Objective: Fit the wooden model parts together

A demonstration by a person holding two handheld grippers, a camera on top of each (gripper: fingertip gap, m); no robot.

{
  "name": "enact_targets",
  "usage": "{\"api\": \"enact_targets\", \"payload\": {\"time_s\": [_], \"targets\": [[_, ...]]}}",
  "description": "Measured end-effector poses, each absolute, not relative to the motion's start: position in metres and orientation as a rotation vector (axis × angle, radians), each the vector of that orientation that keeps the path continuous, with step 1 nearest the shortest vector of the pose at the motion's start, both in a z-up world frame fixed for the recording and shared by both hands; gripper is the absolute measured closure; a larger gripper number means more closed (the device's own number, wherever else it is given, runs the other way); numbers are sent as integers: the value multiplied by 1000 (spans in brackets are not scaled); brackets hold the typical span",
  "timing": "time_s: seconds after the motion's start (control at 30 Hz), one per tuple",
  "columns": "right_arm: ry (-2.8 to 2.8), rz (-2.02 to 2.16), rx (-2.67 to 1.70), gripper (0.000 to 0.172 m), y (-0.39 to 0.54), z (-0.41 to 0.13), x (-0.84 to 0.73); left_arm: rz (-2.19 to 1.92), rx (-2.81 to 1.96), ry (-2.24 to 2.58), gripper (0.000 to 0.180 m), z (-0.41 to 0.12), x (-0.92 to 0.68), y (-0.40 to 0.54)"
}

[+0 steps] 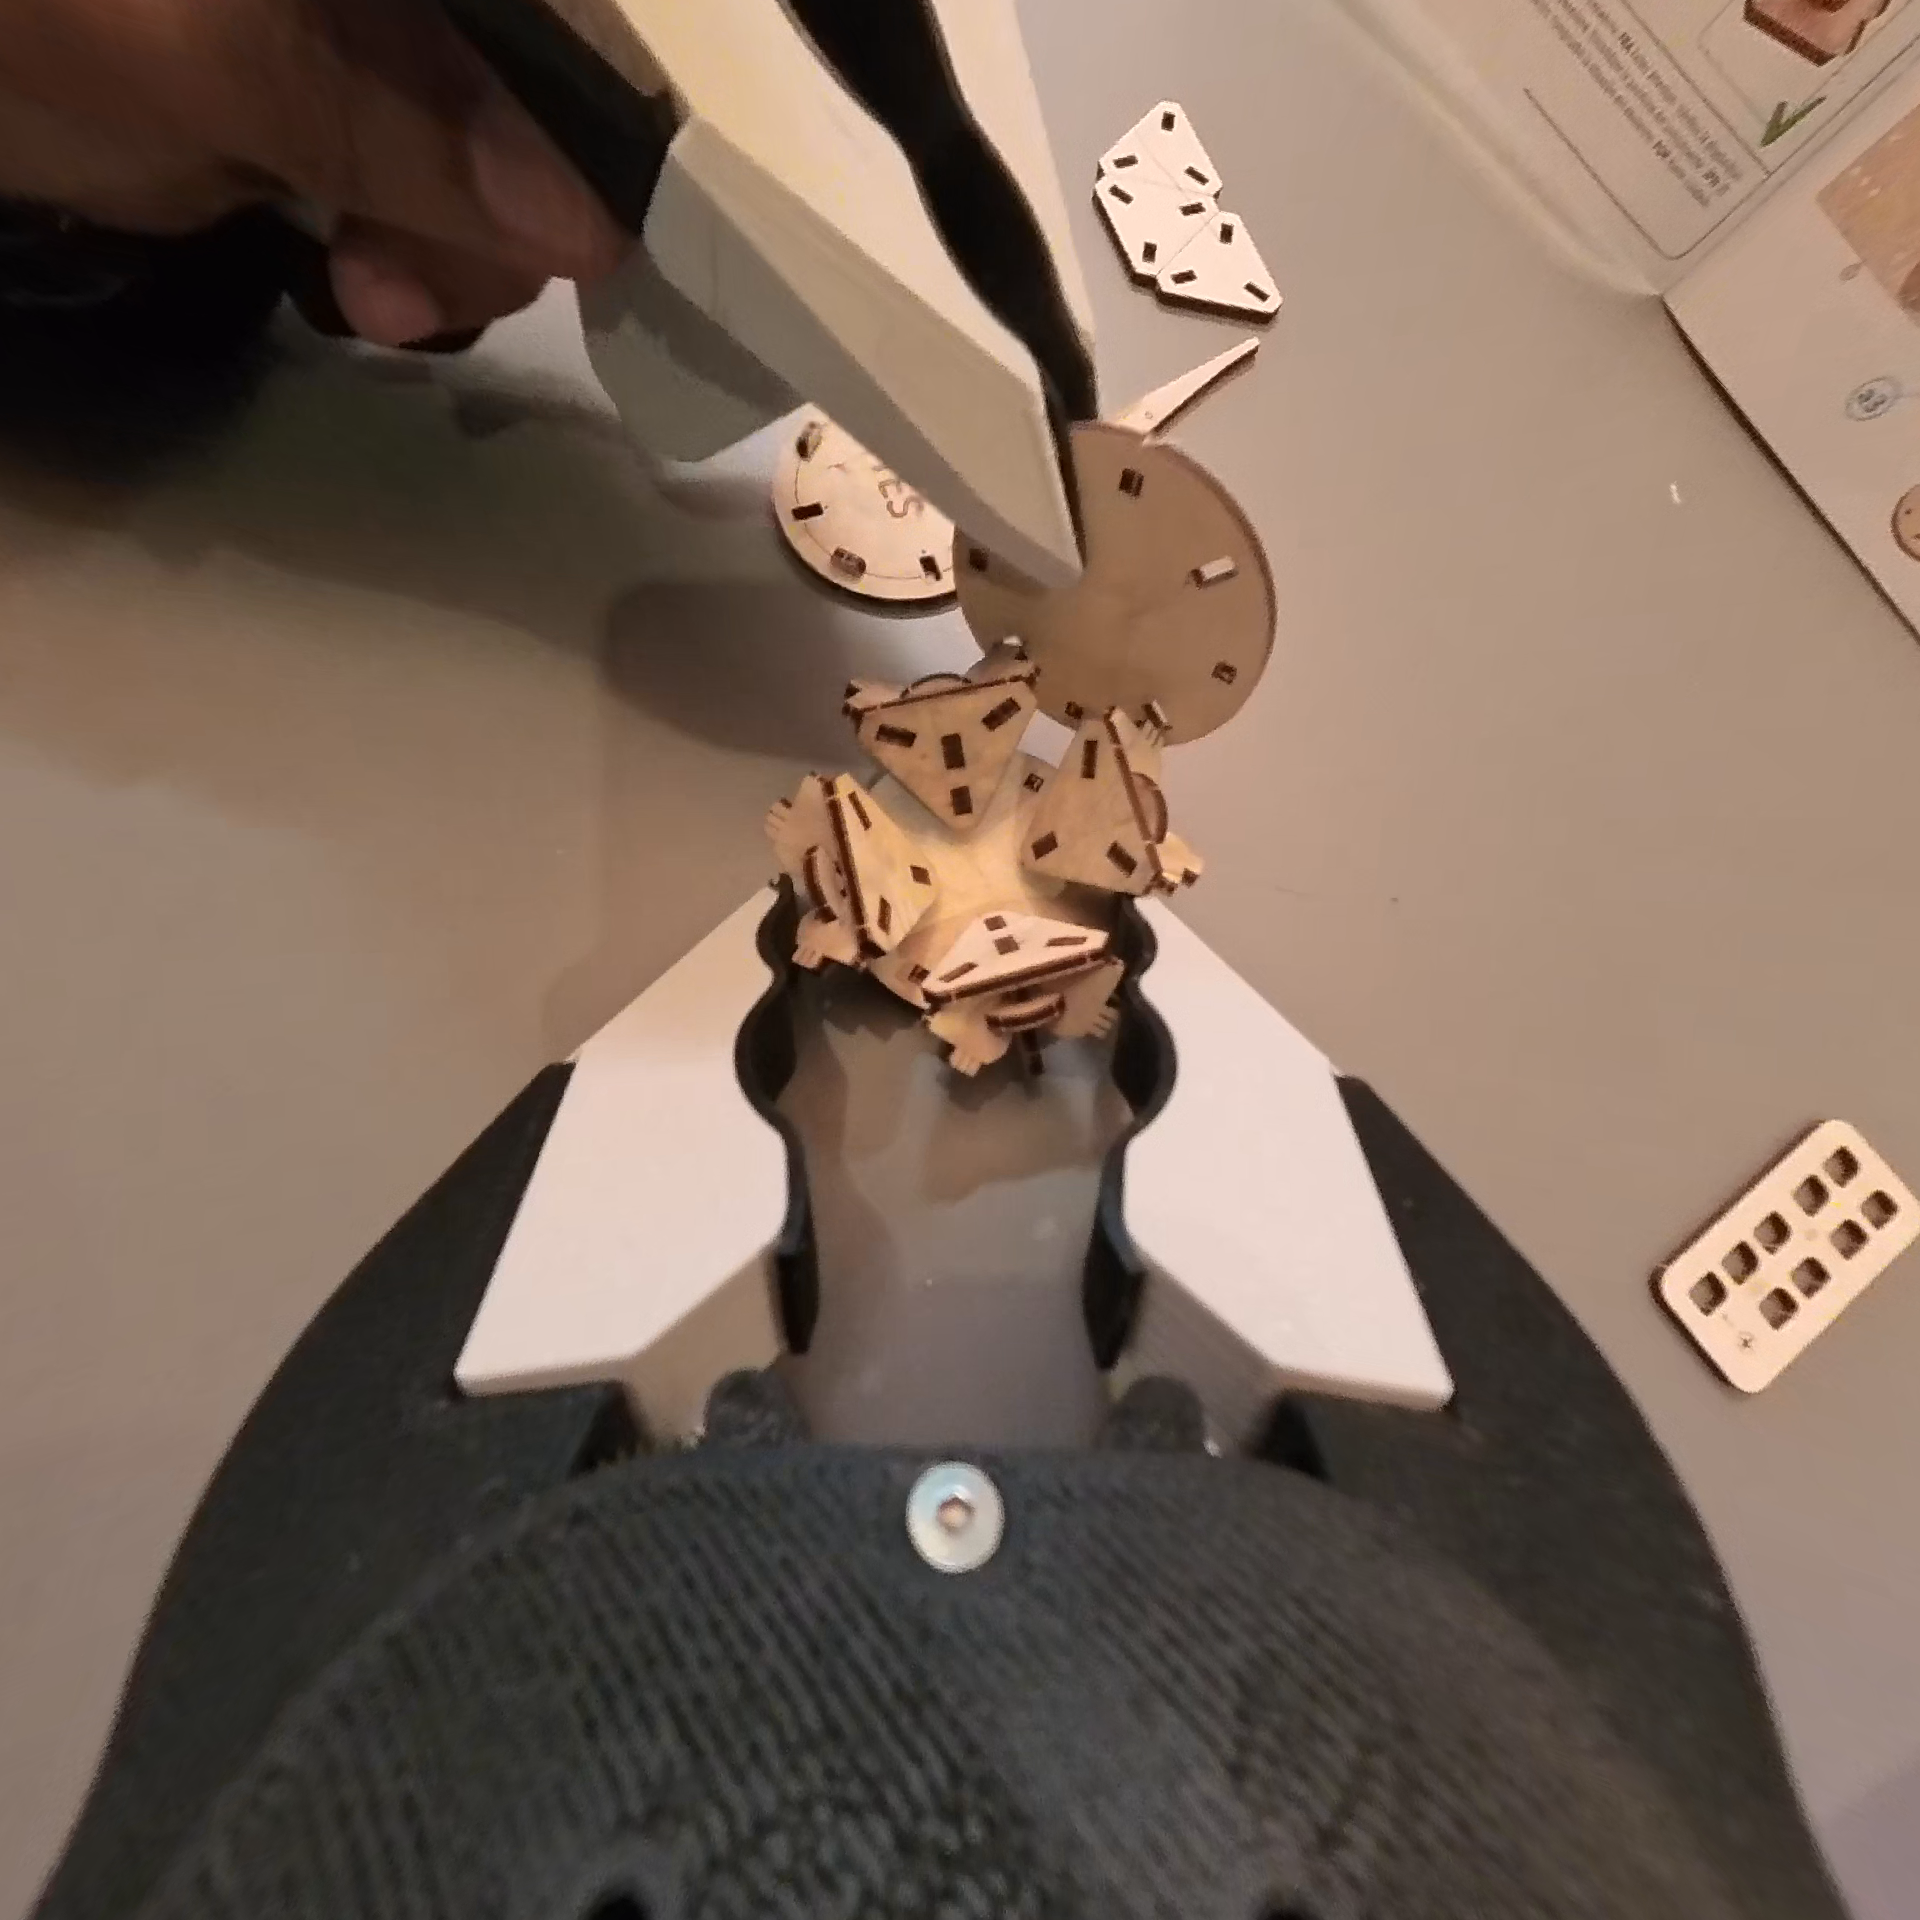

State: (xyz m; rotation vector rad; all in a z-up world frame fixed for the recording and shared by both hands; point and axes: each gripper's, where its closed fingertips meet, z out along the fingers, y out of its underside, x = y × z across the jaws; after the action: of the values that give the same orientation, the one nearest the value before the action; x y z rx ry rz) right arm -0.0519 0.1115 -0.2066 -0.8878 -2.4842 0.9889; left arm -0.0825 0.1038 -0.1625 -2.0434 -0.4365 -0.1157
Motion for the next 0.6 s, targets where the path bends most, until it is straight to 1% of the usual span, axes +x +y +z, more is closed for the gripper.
{"api": "enact_targets", "payload": {"time_s": [0.6], "targets": [[-2494,1013,-923,112,111,-208,-51,-91,-2127,-492,179,-166,-80,105]]}}
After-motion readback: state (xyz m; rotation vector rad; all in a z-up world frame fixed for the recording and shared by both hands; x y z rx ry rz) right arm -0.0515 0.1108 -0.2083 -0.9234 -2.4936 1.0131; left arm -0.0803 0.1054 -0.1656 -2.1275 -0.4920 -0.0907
